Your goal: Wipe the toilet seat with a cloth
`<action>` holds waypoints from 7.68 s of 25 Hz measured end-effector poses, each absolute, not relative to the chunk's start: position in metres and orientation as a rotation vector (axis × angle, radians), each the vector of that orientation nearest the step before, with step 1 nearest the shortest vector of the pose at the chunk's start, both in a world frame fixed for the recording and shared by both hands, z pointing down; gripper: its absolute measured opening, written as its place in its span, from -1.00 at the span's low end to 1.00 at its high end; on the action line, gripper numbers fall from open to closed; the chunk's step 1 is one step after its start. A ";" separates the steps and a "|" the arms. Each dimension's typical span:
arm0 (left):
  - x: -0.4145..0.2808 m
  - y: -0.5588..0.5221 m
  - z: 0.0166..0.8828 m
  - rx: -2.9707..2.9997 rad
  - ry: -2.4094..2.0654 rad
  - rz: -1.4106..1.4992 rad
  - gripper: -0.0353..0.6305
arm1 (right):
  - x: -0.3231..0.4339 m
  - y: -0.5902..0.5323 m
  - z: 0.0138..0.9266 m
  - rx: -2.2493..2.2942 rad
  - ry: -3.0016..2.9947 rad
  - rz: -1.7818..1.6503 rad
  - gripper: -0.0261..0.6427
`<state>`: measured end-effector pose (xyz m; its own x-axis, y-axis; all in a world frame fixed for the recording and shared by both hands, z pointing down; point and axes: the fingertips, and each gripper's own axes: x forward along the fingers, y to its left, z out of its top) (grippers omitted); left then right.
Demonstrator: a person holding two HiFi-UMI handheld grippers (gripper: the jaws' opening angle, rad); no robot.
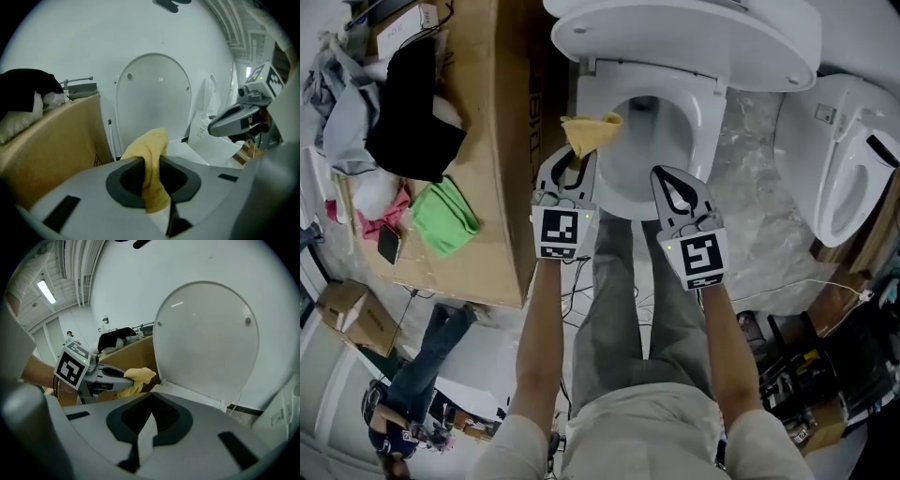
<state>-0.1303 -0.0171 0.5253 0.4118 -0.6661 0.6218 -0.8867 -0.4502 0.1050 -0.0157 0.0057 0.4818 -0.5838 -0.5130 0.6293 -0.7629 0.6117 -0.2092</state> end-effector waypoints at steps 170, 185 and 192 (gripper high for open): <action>0.147 0.080 0.687 2.198 -0.601 0.956 -0.65 | 0.188 0.109 0.634 1.165 -1.968 1.045 -0.90; 0.150 0.022 0.685 2.217 -0.667 0.935 -0.65 | 0.191 0.071 0.632 1.161 -1.987 1.016 -0.90; 0.149 -0.002 0.684 2.229 -0.687 0.921 -0.65 | 0.188 0.055 0.632 1.161 -1.997 1.004 -0.90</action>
<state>0.1489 -0.0021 0.6842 0.6208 -0.2218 0.7520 -0.6572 -0.6702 0.3448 0.1884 0.0546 0.6315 -0.4270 -0.4295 0.7958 -0.8948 0.3274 -0.3035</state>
